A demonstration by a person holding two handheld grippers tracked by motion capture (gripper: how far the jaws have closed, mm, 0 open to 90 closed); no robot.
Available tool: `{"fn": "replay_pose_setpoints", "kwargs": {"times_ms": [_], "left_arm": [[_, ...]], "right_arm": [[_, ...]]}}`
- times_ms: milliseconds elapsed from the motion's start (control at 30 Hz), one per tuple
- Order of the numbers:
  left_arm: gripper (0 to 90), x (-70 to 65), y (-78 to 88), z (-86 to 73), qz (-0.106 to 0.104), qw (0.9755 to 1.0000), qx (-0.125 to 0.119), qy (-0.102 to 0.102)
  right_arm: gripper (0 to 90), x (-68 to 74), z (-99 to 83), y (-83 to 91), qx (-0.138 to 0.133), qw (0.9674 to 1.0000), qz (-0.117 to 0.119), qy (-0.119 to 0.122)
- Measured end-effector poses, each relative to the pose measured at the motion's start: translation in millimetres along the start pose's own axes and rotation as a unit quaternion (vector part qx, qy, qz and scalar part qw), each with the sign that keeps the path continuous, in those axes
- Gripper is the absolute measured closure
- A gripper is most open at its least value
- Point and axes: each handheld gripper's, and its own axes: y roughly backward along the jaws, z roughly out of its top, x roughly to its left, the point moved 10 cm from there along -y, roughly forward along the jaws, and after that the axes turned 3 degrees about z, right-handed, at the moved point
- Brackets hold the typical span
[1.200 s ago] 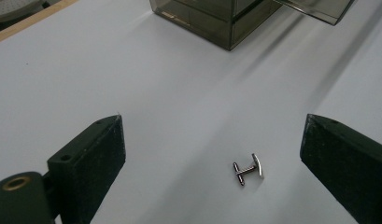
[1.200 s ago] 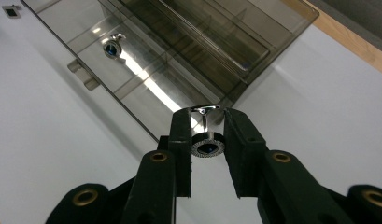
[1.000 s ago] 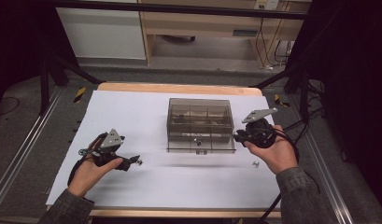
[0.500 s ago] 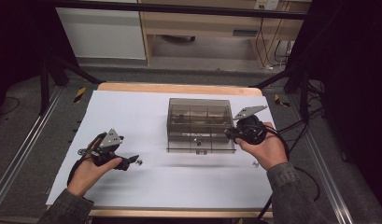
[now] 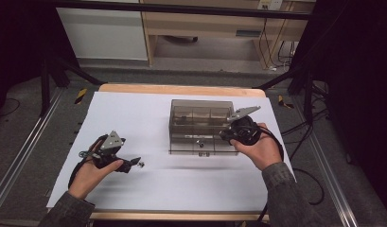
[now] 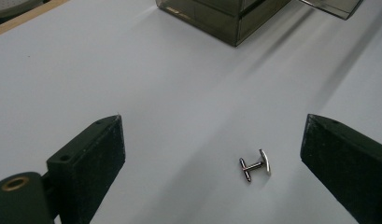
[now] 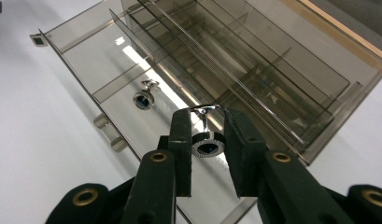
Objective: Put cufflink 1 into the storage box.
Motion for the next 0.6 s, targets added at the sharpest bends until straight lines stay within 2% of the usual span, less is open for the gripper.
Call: {"fn": "replay_pose_setpoints", "kwargs": {"times_ms": [600], "left_arm": [[6.1, -2.6, -1.8, -3.2, -0.004, 1.0000, 0.005, -0.001]], "right_arm": [[73.3, 19.9, 14.6, -26.6, 0.018, 0.9995, 0.019, 0.020]]}}
